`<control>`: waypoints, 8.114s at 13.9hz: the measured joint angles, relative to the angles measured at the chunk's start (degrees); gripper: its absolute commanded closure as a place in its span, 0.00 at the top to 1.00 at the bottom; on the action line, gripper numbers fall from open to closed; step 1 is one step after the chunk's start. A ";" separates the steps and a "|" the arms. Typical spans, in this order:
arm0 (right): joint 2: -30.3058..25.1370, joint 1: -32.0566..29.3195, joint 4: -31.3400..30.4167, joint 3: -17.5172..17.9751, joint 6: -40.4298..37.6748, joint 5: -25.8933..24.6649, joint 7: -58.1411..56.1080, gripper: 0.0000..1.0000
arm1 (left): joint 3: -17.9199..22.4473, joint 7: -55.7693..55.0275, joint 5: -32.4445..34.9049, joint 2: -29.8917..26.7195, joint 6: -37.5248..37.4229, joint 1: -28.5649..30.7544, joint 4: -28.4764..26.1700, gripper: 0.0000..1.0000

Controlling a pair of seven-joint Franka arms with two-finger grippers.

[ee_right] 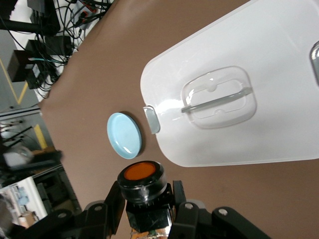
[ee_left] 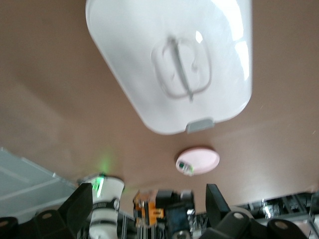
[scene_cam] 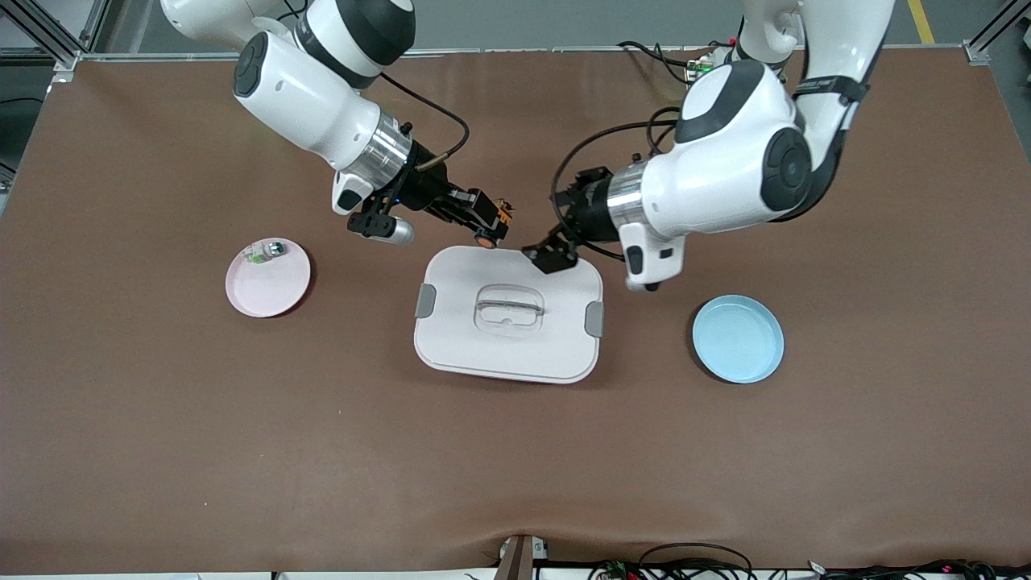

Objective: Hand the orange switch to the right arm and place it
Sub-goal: 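Open the left gripper and pull it back while the right gripper holds, then carry the switch with the right gripper over the pink-white dish, then lower the switch onto the pink-white dish and open the right gripper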

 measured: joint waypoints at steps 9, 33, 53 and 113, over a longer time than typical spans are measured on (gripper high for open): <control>-6.10 -6.98 0.19 -2.80 -25.31 -22.26 -24.37 0.00 | 0.92 15.23 19.81 -5.52 -11.04 10.97 0.18 1.00; -5.89 -31.83 -18.93 -3.24 -9.53 -42.91 -101.97 0.00 | 19.42 82.82 25.19 -20.64 -21.79 13.99 -7.73 1.00; 5.69 -34.69 -27.18 -2.91 6.09 -42.99 -108.23 0.03 | 20.52 83.60 26.32 -24.44 -22.03 10.58 -9.56 1.00; 1.82 -34.57 -21.87 -2.08 -0.97 -42.20 -43.31 1.00 | 19.41 83.59 26.32 -24.02 -21.91 10.73 -8.82 1.00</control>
